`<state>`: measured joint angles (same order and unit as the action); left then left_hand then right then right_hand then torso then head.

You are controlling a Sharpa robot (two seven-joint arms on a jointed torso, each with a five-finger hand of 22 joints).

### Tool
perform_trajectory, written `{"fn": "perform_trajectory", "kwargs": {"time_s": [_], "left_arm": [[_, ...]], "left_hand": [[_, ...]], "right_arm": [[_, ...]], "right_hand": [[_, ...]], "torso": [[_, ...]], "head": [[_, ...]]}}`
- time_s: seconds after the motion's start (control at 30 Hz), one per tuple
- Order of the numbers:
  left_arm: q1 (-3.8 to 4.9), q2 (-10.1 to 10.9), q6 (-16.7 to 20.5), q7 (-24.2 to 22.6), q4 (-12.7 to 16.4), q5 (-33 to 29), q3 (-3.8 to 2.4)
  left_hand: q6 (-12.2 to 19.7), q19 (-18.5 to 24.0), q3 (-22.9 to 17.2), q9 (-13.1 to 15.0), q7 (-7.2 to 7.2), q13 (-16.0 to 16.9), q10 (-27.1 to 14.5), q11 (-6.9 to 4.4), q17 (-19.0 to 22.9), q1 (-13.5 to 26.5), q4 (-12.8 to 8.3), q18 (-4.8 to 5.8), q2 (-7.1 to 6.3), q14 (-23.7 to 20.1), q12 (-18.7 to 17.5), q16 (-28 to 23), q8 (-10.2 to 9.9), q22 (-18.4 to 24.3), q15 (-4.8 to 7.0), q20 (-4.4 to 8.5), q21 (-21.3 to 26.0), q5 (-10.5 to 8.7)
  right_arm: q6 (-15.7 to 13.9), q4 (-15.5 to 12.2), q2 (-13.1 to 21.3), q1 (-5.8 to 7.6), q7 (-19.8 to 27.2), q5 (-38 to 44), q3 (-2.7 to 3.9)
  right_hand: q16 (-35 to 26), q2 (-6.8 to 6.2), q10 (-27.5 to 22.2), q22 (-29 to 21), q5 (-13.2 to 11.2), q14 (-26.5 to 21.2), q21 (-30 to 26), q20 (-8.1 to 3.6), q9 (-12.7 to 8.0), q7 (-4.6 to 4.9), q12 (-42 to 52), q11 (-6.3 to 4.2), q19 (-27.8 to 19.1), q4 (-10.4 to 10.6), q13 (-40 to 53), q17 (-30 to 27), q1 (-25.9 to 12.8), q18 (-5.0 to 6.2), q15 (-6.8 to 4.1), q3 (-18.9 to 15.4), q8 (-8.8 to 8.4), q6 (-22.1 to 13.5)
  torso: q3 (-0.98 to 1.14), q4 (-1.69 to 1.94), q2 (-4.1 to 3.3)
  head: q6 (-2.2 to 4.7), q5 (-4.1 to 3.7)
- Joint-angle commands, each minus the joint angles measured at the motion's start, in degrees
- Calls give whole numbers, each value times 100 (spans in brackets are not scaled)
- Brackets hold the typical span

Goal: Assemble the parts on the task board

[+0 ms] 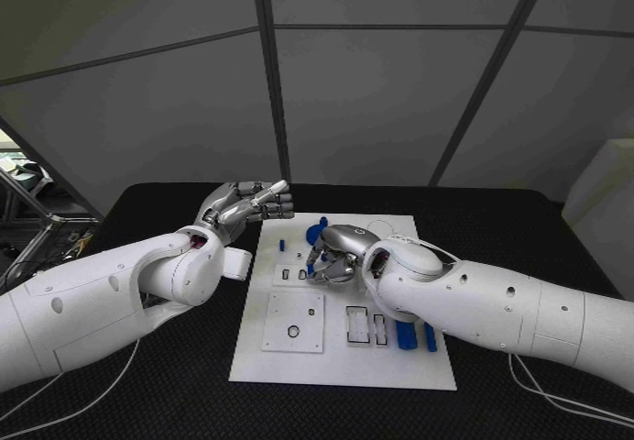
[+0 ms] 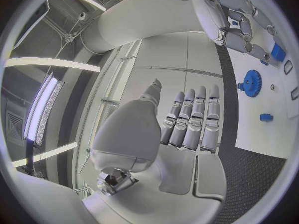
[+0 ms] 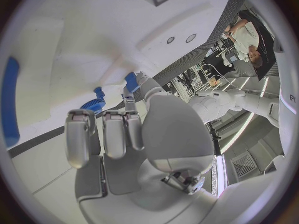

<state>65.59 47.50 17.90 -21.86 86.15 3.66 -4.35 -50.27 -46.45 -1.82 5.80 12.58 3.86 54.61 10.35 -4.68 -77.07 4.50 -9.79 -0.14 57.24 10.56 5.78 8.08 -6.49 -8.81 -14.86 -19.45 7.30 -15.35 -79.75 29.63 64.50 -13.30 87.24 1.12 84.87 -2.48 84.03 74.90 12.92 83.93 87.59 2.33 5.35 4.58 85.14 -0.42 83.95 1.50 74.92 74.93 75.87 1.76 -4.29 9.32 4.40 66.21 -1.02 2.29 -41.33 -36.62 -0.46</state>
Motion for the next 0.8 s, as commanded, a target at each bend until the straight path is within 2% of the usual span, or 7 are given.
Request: {"fn": "perform_trajectory", "kwargs": {"time_s": [0.03, 0.27, 0.8], "left_arm": [[8, -7, -66, -4, -1, 24, -5], [8, -4, -65, -1, -3, 24, -4], [7, -2, -71, -1, -7, 24, -4]], "left_hand": [[-28, 4, 6, -8, 11, 6, 31, 2, -9, -2, -43, -60, 21, 24, -36, -30, -35, 5, 5, 2, 30, -23], [-28, 4, 6, -8, 11, 6, 31, 2, -9, -2, -43, -60, 21, 24, -36, -30, -35, 5, 5, 2, 30, -23], [-28, 4, 6, -8, 11, 6, 31, 2, -9, -2, -43, -60, 21, 24, -36, -30, -35, 5, 5, 2, 30, -23]], "right_arm": [[191, 9, 1, -14, -60, 69, -18], [226, 5, 9, -15, -118, 124, -19], [200, 0, 3, -15, -159, 170, -21]], "right_hand": [[-7, 22, 286, 970, 33, 362, -14, -36, -8, -62, -40, -14, 322, -29, 933, 292, -70, -57, -16, -23, -39, 67], [-32, -49, 235, 930, 21, 351, -36, -12, -38, -8, -120, 29, 301, -61, 851, 246, -142, -49, 16, -54, -94, -75], [-24, -143, 176, 938, 19, 358, -37, 50, -92, 83, -210, 110, 306, -122, 760, 275, -251, -50, 83, -89, -96, -342]], "torso": [[-1, -2, 0], [-1, 1, 1], [0, -1, 1]], "head": [[-6, -9], [-15, -12], [-32, -23]]}}
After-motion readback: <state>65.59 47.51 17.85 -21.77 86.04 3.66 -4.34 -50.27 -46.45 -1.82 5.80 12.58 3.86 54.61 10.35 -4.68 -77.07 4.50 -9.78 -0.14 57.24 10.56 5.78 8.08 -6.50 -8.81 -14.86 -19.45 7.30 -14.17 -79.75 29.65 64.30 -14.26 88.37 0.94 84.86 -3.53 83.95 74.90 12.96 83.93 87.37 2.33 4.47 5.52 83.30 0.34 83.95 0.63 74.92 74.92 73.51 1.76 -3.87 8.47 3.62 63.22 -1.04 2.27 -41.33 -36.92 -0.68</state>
